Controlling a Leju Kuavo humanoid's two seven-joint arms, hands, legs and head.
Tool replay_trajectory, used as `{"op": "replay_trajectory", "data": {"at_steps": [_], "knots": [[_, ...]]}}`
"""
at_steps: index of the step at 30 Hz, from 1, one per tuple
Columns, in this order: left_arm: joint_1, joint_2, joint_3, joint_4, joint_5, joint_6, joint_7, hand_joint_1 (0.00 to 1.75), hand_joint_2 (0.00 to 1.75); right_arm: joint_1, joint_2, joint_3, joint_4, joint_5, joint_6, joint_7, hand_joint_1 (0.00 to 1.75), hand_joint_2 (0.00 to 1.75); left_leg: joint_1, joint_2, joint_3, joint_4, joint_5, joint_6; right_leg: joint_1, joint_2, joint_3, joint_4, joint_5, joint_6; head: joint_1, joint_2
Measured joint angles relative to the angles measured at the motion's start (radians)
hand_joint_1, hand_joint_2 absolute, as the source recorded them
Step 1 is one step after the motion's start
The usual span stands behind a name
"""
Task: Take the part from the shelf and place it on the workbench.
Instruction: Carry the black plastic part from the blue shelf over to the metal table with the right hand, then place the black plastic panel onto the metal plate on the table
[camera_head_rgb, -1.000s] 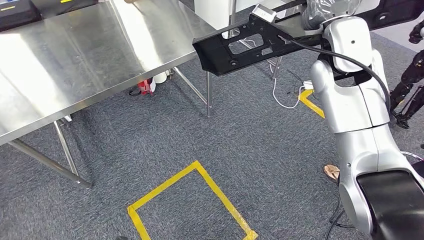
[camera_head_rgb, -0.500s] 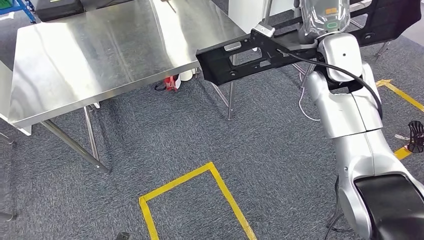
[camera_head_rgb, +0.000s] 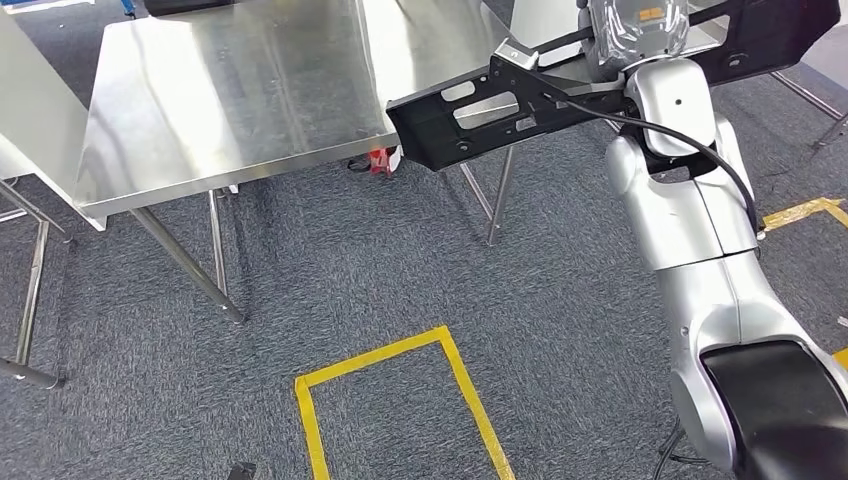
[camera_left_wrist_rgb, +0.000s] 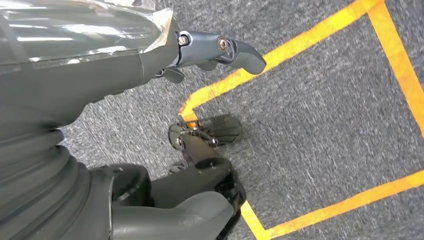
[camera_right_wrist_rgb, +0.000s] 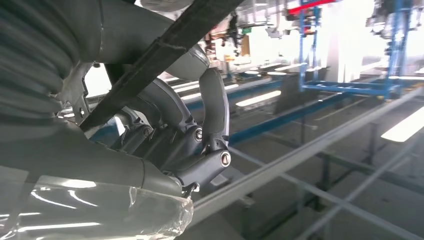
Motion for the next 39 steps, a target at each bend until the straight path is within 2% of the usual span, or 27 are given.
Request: {"op": "replay_trajectory", "data": {"at_steps": [1, 3, 4, 5, 6, 7, 9, 11, 13, 15, 19, 22, 24, 27, 29, 34, 39], "knots": [[-0.002, -0.001, 0.0, 0.0, 0.002, -0.003, -0.003, 0.0, 1.75, -0.002, 0.001, 0.0, 0.0, 0.001, 0.003, -0.005, 1.75, 1.75, 0.003, -0.01, 0.008, -0.01, 0.006, 0.004, -0.001, 0.021, -0.011, 0.028, -0.015, 0.0, 0.001, 0.0], [-0.009, -0.003, 0.0, 0.0, 0.007, -0.012, -0.008, 0.0, 1.75, -0.001, 0.002, 0.001, 0.005, 0.001, 0.007, -0.014, 1.75, 1.75, 0.007, -0.033, 0.014, -0.018, 0.011, 0.009, -0.009, 0.069, -0.065, 0.141, -0.059, -0.002, 0.002, 0.0], [-0.011, -0.003, 0.0, 0.0, 0.01, -0.016, -0.009, 0.0, 1.75, 0.002, 0.002, 0.001, 0.01, 0.0, 0.007, -0.018, 1.75, 1.75, 0.007, -0.047, 0.014, -0.018, 0.011, 0.01, -0.013, 0.08, -0.097, 0.2, -0.077, -0.001, 0.003, 0.0], [-0.012, -0.004, 0.0, 0.0, 0.011, -0.02, -0.009, 0.0, 1.75, 0.007, 0.002, 0.002, 0.015, 0.0, 0.006, -0.019, 1.75, 1.75, 0.008, -0.061, 0.014, -0.018, 0.011, 0.01, -0.016, 0.085, -0.12, 0.237, -0.084, 0.004, 0.004, 0.0], [-0.012, -0.005, 0.0, 0.0, 0.011, -0.024, -0.008, 0.0, 1.75, 0.012, 0.003, 0.003, 0.02, 0.0, 0.004, -0.019, 1.75, 1.75, 0.009, -0.075, 0.014, -0.016, 0.011, 0.009, -0.019, 0.087, -0.127, 0.239, -0.075, 0.013, 0.004, 0.0], [-0.012, -0.006, 0.0, 0.0, 0.01, -0.028, -0.005, 0.0, 1.75, 0.014, 0.002, 0.004, 0.024, 0.0, 0.001, -0.02, 1.75, 1.75, 0.011, -0.086, 0.013, -0.013, 0.009, 0.007, -0.023, 0.087, -0.114, 0.203, -0.052, 0.024, 0.004, 0.0], [-0.011, -0.005, -0.001, 0.0, 0.011, -0.036, 0.005, 0.0, 1.75, 0.016, 0.002, 0.005, 0.033, -0.002, -0.011, -0.022, 1.75, 1.75, 0.013, -0.105, 0.009, -0.001, 0.002, -0.004, -0.03, 0.093, -0.059, 0.078, 0.004, 0.046, 0.005, 0.0], [-0.011, -0.001, -0.001, -0.001, 0.022, -0.04, 0.019, 0.0, 1.75, 0.004, 0.005, 0.009, 0.062, -0.001, -0.047, -0.04, 1.75, 1.75, 0.012, -0.118, -0.001, 0.015, -0.006, -0.015, -0.034, 0.104, -0.026, 0.005, 0.029, 0.045, 0.007, 0.0], [-0.009, 0.005, -0.001, -0.001, 0.041, -0.041, 0.03, 0.0, 1.75, -0.025, 0.013, 0.02, 0.121, 0.001, -0.102, -0.06, 1.75, 1.75, 0.011, -0.119, -0.01, 0.021, -0.005, -0.011, -0.033, 0.109, -0.025, -0.001, 0.031, 0.032, 0.006, 0.0], [-0.008, 0.009, 0.004, -0.001, 0.063, -0.051, 0.047, 0.0, 1.75, -0.059, 0.024, 0.032, 0.187, -0.003, -0.151, -0.067, 1.75, 1.75, 0.012, -0.116, -0.01, 0.017, -0.002, -0.005, -0.031, 0.113, -0.028, -0.001, 0.034, 0.027, 0.004, 0.0], [-0.012, 0.015, 0.019, -0.001, 0.085, -0.051, 0.086, 0.0, 1.75, -0.111, 0.046, 0.051, 0.289, -0.024, -0.196, -0.072, 1.75, 1.75, 0.012, -0.108, -0.003, 0.01, -0.002, -0.005, -0.028, 0.12, -0.028, -0.001, 0.035, 0.023, 0.004, 0.0], [-0.013, 0.018, 0.022, -0.001, 0.094, -0.039, 0.081, 0.0, 1.75, -0.133, 0.059, 0.058, 0.335, -0.046, -0.21, -0.078, 1.75, 1.75, 0.013, -0.105, -0.002, 0.008, -0.002, -0.005, -0.026, 0.123, -0.028, -0.001, 0.035, 0.022, 0.004, 0.0], [-0.013, 0.02, 0.024, -0.001, 0.106, -0.044, 0.065, 0.0, 1.75, -0.143, 0.069, 0.063, 0.357, -0.059, -0.218, -0.085, 1.75, 1.75, 0.013, -0.103, -0.002, 0.007, -0.002, -0.009, -0.025, 0.124, -0.028, -0.001, 0.035, 0.022, 0.004, 0.0], [-0.013, 0.023, 0.027, -0.001, 0.115, -0.058, 0.049, 0.0, 1.75, -0.154, 0.081, 0.071, 0.38, -0.069, -0.223, -0.088, 1.75, 1.75, 0.014, -0.101, -0.001, 0.007, -0.003, -0.024, -0.023, 0.124, -0.028, -0.001, 0.034, 0.018, 0.004, 0.0], [-0.013, 0.024, 0.028, -0.001, 0.116, -0.062, 0.047, 0.0, 1.75, -0.161, 0.086, 0.075, 0.391, -0.072, -0.224, -0.089, 1.75, 1.75, 0.014, -0.101, -0.002, 0.006, -0.003, -0.029, -0.023, 0.124, -0.028, -0.001, 0.034, 0.016, 0.004, 0.0], [-0.013, 0.026, 0.029, -0.001, 0.116, -0.064, 0.041, 0.0, 1.75, -0.169, 0.091, 0.082, 0.407, -0.075, -0.226, -0.089, 1.75, 1.75, 0.01, -0.101, -0.002, 0.007, -0.002, -0.029, -0.023, 0.124, -0.028, -0.004, 0.035, 0.016, 0.005, 0.0], [-0.015, 0.028, 0.025, -0.001, 0.108, -0.06, -0.004, 0.0, 1.75, -0.169, 0.087, 0.089, 0.413, -0.094, -0.235, -0.09, 1.75, 1.75, 0.005, -0.101, -0.002, 0.007, -0.002, -0.028, -0.023, 0.124, -0.028, -0.007, 0.035, 0.016, 0.004, 0.0]]}}
